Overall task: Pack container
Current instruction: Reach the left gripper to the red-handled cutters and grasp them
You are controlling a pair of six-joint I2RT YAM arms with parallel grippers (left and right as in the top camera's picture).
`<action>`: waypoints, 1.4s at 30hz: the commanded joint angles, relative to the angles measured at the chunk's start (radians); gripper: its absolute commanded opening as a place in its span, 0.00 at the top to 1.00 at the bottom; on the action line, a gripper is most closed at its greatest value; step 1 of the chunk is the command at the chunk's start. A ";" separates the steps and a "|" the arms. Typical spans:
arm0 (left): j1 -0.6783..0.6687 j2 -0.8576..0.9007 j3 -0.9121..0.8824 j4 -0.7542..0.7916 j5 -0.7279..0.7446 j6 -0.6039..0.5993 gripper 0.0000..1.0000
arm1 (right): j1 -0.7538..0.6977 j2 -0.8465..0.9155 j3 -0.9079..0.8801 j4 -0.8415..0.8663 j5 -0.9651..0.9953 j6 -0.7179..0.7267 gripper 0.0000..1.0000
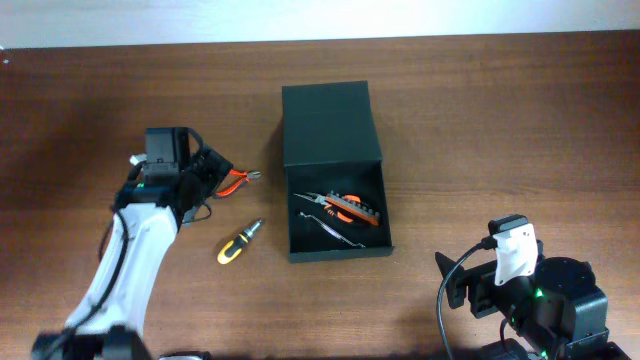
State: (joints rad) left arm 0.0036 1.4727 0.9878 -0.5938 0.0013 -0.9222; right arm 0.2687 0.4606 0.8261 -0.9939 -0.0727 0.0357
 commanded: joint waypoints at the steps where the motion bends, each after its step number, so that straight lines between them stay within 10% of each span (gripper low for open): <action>1: 0.006 0.068 0.032 0.003 -0.014 -0.219 0.01 | -0.008 -0.008 -0.003 0.003 -0.006 0.010 0.01; 28: 0.001 0.401 0.282 -0.211 0.092 -0.496 0.00 | -0.008 -0.008 -0.003 0.003 -0.006 0.010 0.01; 42: -0.003 0.500 0.283 -0.206 0.153 -0.533 0.17 | -0.008 -0.008 -0.003 0.003 -0.006 0.010 0.01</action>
State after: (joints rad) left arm 0.0032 1.9396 1.2572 -0.8001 0.1249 -1.4284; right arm 0.2687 0.4606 0.8261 -0.9939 -0.0727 0.0448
